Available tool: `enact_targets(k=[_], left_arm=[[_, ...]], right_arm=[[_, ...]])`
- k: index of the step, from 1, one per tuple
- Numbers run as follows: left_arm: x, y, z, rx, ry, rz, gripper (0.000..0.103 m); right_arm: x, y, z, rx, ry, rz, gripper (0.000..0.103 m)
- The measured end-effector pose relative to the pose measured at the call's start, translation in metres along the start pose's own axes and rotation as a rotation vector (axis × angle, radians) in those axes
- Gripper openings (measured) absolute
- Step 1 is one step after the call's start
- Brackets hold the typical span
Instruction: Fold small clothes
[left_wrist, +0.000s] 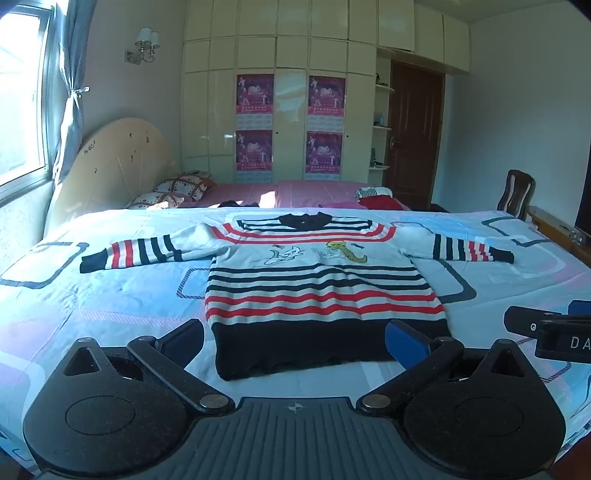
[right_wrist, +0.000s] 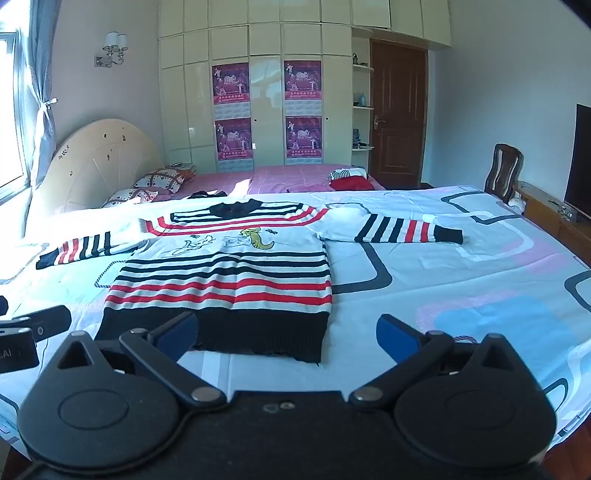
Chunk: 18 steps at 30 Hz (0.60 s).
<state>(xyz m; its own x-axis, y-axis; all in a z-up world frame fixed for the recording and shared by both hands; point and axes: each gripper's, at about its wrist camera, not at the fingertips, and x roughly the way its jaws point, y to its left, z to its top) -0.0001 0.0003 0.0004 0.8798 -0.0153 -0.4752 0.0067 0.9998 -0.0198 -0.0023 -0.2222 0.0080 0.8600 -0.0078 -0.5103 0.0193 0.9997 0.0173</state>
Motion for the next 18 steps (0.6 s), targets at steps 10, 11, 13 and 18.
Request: enact_targets(k=[10,11,13,18], left_arm=[[0.0,0.0037,-0.0012,0.016,-0.005,0.007,0.103],[0.0002,0.0034,-0.0013,0.021,-0.007,0.007,0.103],[0.0023,0.002,-0.0011,0.02,-0.006,0.005,0.103],[0.0026,0.0023,-0.0011,0.01,-0.007,0.0,0.103]], right_arm=[[0.0004,0.0027,0.0001,-0.005,0.003,-0.003,0.103],[0.0004,0.0029,0.0,-0.007,0.004,-0.004,0.103],[0.0003,0.0028,-0.0001,-0.009,0.005,-0.005,0.103],[0.0002,0.0035,0.0002,-0.009,0.003,-0.005,0.103]])
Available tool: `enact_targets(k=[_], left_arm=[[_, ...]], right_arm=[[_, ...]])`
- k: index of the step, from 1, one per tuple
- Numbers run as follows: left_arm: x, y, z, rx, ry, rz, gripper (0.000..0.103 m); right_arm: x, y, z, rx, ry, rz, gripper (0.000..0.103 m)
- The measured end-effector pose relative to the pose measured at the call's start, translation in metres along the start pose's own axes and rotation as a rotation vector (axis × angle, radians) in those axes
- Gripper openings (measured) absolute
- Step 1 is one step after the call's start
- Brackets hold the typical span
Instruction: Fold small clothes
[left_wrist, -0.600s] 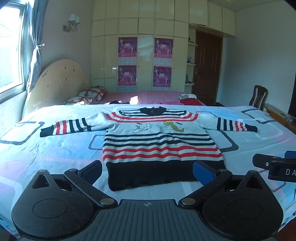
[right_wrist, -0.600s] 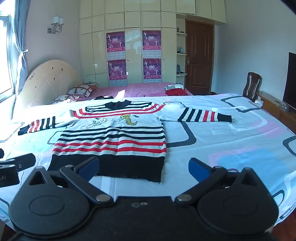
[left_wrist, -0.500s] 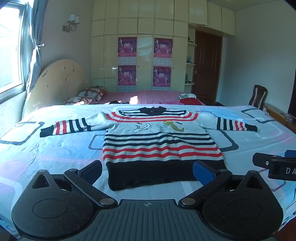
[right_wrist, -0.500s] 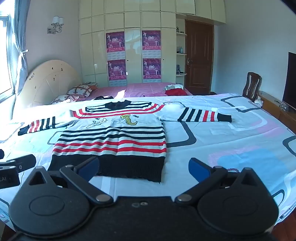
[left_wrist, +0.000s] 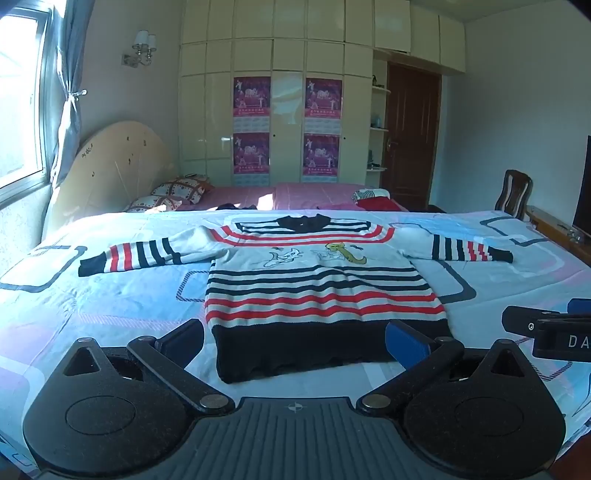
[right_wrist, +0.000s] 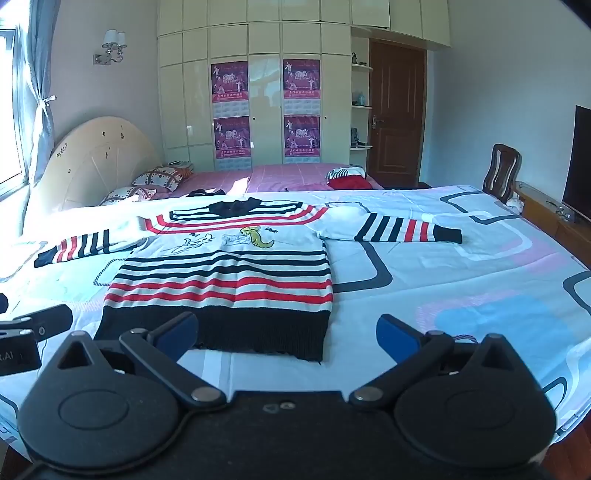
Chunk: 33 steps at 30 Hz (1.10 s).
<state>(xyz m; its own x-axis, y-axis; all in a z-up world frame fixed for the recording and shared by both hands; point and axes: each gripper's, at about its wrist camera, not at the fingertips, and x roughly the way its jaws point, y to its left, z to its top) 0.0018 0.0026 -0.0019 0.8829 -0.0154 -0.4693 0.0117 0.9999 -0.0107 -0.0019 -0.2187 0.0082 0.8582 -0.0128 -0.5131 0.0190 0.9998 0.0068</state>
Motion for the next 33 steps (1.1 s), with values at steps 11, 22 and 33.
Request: enact_targets(k=[11,22,33], left_arm=[[0.0005,0.0013,0.0009,0.0,0.001,0.0,0.103],[0.0021,0.0007,0.0024,0.0,-0.001,-0.002,0.103],[0.0026,-0.0014,0.0026,0.004,0.003,-0.003,0.103]], right_arm=[[0.001,0.0012,-0.0001,-0.003,0.002,-0.002,0.103],[0.0025,0.0009,0.0014,-0.005,0.003,-0.005,0.103],[0.0022,-0.0003,0.0005,-0.006,0.002,-0.004,0.103]])
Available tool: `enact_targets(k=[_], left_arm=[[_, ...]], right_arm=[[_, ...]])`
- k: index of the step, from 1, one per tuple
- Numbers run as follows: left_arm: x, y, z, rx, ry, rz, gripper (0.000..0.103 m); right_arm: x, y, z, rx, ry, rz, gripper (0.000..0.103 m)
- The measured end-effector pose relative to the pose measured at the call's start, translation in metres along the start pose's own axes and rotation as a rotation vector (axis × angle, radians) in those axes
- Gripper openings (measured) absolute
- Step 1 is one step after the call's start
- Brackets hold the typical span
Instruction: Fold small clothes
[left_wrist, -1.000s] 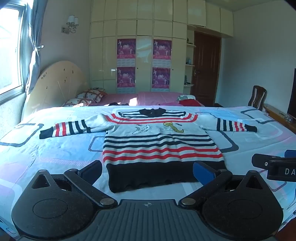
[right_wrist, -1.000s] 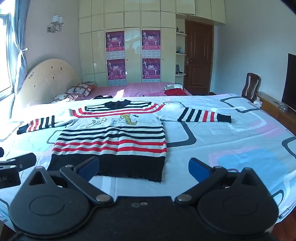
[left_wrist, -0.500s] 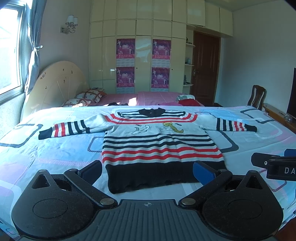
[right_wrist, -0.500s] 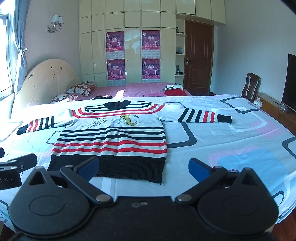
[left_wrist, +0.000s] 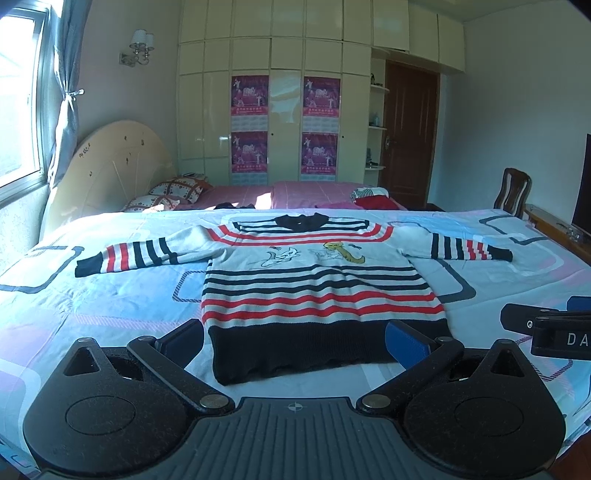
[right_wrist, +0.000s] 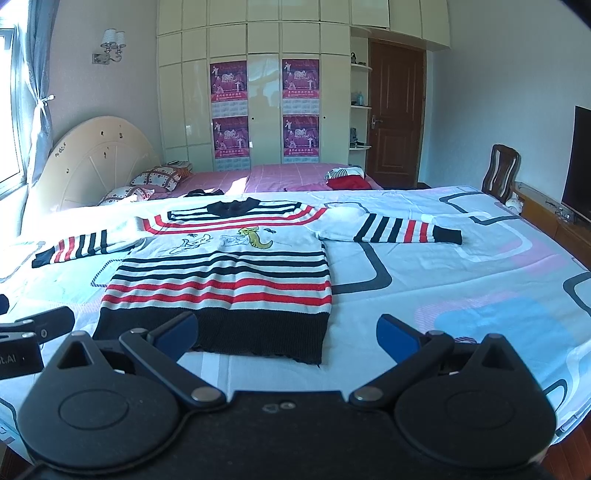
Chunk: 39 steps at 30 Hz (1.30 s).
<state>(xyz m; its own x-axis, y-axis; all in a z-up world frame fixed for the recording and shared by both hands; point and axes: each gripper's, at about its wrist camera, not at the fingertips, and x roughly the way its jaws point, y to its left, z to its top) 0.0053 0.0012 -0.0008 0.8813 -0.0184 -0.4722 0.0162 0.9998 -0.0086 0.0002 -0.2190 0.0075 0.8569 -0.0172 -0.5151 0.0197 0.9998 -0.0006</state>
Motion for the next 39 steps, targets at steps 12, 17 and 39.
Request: enact_targets(k=[12,17,39], left_arm=[[0.0011,-0.0009,-0.0006,0.001,0.002,-0.004,0.103],[0.0015,-0.0012,-0.0006,0.002,0.003,-0.004,0.103],[0.003,-0.0021,0.0008,0.007,0.003,-0.011,0.103]], right_arm=[[-0.0001,0.0016,0.0005,-0.001,0.002,-0.001,0.103],[0.0027,-0.0028,0.0014,-0.003,0.002,-0.001,0.103],[0.0041,0.0001,0.0009,-0.002,0.003,-0.002,0.103]])
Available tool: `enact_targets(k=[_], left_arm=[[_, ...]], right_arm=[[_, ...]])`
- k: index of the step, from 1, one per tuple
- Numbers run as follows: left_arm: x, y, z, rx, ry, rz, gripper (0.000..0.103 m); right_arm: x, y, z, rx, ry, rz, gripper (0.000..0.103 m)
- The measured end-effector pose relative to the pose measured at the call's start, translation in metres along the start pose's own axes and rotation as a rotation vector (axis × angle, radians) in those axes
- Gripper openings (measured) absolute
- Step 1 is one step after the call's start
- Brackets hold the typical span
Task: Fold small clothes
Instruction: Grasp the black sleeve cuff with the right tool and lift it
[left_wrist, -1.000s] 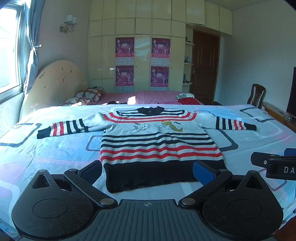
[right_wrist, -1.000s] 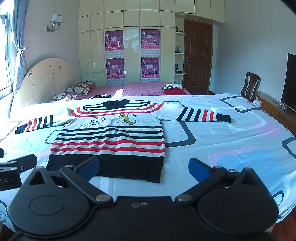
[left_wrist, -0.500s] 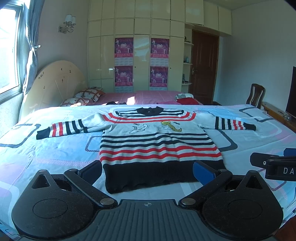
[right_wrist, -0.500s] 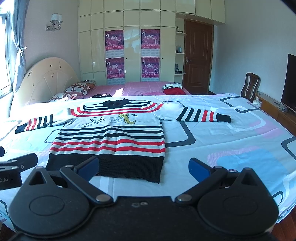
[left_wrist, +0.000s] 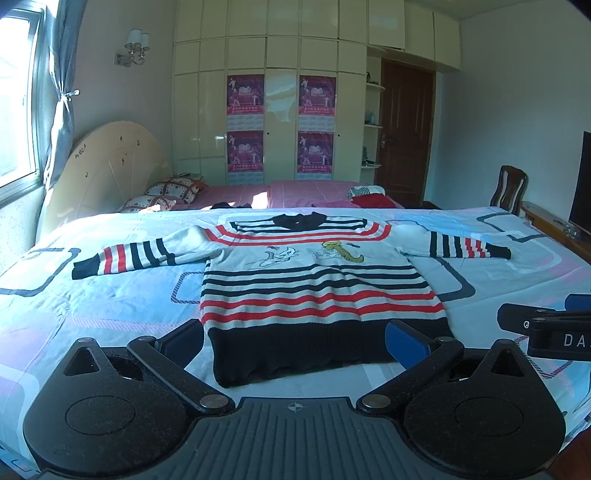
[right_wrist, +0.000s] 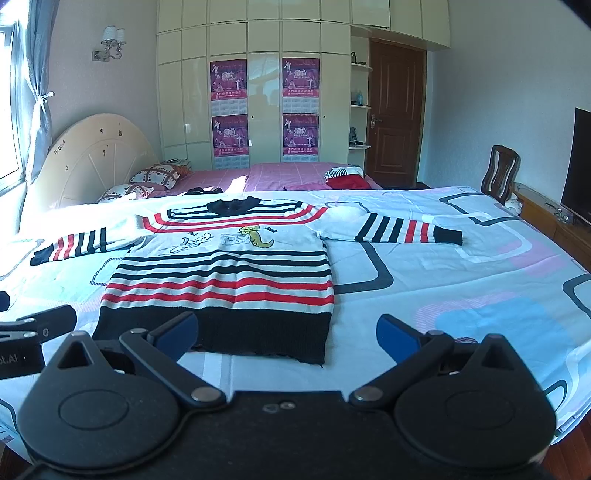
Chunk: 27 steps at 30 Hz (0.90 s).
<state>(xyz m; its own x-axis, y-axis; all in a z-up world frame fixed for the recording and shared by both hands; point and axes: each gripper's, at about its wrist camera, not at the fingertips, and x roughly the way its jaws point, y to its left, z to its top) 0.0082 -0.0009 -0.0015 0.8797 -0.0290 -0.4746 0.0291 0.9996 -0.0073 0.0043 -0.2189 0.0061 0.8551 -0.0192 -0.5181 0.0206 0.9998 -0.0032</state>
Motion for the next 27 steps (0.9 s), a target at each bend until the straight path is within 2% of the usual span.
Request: enact_targets(k=[4,8,12,15,18,21,23,24,27], left_arm=[[0.0,0.001,0.0,-0.001,-0.001,0.002,0.103],[0.003,0.011,0.003,-0.048,0.026,-0.049,0.103],[0.016,0.043,0.011,-0.14,0.006,-0.115,0.103],[0.04,0.068,0.024,-0.181,0.003,-0.118,0.103],[0.053,0.078,0.035,-0.193,-0.03,-0.069,0.103],[0.073,0.074,0.044,-0.182,-0.039,-0.033,0.103],[0.089,0.07,0.046,-0.188,-0.028,-0.019,0.103],[0.098,0.069,0.046,-0.187,-0.023,-0.015,0.103],[0.132,0.061,0.047,-0.178,-0.015,0.027,0.103]], right_arm=[[0.0,0.002,0.001,-0.001,-0.001,-0.002,0.103],[0.002,-0.001,-0.001,0.015,-0.013,-0.002,0.103],[0.008,-0.011,0.005,0.1,-0.07,-0.021,0.103],[0.013,-0.029,0.007,0.156,-0.107,-0.04,0.103],[0.024,-0.051,0.013,0.197,-0.132,-0.09,0.103],[0.043,-0.079,0.022,0.265,-0.154,-0.101,0.101],[0.062,-0.094,0.033,0.276,-0.157,-0.118,0.089],[0.072,-0.101,0.038,0.281,-0.159,-0.121,0.086],[0.116,-0.125,0.057,0.291,-0.159,-0.132,0.083]])
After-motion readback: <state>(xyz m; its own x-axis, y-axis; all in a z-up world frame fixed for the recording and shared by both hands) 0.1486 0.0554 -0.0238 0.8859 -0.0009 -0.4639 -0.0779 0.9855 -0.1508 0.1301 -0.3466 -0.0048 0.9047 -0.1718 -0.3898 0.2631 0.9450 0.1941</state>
